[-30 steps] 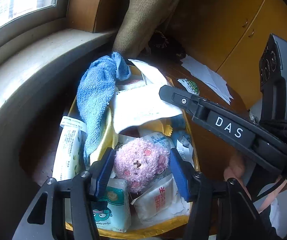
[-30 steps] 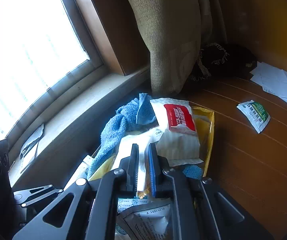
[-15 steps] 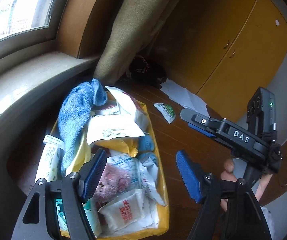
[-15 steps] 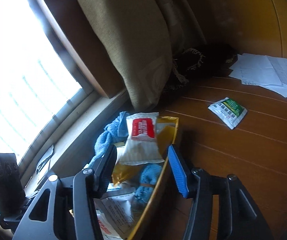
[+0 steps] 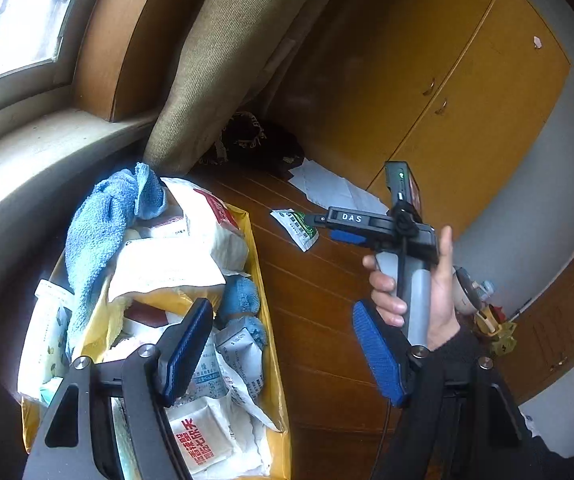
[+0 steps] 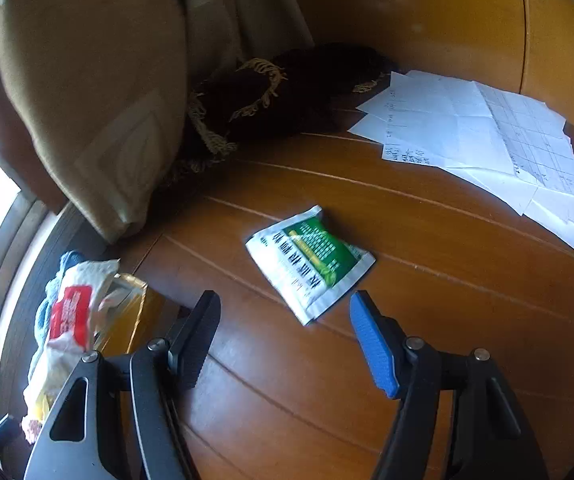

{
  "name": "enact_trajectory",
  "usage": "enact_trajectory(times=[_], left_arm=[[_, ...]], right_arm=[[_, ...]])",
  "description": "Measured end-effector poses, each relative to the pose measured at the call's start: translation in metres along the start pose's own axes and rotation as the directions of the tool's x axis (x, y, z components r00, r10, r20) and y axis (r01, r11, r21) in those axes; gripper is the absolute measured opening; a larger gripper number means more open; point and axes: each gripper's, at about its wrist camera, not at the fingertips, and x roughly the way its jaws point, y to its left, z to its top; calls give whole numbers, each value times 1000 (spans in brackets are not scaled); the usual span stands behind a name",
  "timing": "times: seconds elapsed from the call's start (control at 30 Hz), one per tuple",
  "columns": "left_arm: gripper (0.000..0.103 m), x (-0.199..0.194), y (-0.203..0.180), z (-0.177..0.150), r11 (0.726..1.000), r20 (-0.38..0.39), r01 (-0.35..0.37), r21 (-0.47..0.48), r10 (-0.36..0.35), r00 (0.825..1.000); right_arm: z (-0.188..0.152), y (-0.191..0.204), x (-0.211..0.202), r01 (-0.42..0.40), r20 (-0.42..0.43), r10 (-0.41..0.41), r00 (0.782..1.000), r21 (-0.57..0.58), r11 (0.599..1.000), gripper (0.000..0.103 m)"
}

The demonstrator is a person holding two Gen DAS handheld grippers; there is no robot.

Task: Organize soft objects
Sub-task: 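Move the right gripper to the green-printed sachet and grasp it, then grasp the green sachet with the left gripper from the right gripper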

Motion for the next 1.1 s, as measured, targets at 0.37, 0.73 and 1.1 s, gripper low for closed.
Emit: enact_trajectory(times=[0.37,0.73,1.1], left_arm=[[76,9,-3,1,1000,-24,-3,10,3,1000],[76,2,-18,-7,1000,-33,-9,28,10,999],[76,36,-60,-38,993,-208,103,58,-89,974]], right_arm=[[26,-17,55,83,-30,-85,996,-71,994,54],[6,0,32,160,-11,-162,987,-98,982,21],[-132,33,-65,-33,-39,32,999,-42,999,9]])
